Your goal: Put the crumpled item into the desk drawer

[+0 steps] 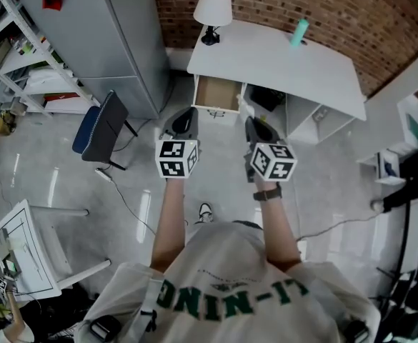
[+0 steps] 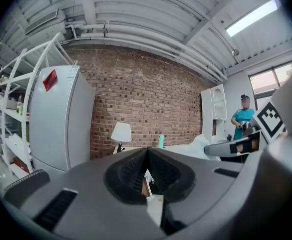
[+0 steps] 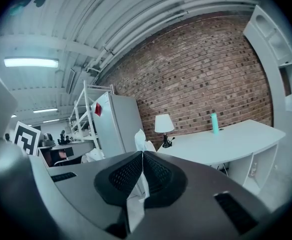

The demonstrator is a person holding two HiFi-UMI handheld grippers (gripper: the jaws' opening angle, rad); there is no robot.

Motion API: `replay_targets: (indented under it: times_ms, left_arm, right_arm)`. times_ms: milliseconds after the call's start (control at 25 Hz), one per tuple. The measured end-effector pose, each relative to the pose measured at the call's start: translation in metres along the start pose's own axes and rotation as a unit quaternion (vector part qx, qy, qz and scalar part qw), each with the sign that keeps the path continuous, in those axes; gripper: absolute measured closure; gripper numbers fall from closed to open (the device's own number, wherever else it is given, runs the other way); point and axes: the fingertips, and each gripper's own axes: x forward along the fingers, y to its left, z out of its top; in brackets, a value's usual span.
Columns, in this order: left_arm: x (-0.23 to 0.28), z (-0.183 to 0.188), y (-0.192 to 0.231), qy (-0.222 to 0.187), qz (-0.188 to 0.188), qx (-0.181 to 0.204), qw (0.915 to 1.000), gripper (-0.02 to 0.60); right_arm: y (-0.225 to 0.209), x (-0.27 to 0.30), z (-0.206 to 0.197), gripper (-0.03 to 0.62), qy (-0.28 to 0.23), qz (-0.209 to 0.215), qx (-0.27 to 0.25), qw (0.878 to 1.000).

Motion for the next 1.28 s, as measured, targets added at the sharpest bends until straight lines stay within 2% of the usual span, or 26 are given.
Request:
replay_targets:
  times_ms: [360, 720, 1280]
  left_arm:
    - [0.031, -0.027, 0.038, 0.026, -0.025, -0.013, 0.9993, 0.583]
    - [0.077, -0.056, 0.056, 0.041, -0.03, -0.035, 0.9981, 0.583]
    - [0.158, -0.078, 0.078, 0.081, -0.032, -0.058, 0.9945, 0.583]
  right_arm:
    - [-0.003, 0.043, -0.019, 0.586, 0.02, -0.026, 0.009, 0.999]
    - [-0.027, 0.098, -0.033, 0.586, 0.053, -0.015, 0.001, 0.998]
    - [-0.075, 0.186, -0.05, 0.586, 0.105, -0.011, 0.022, 0.994]
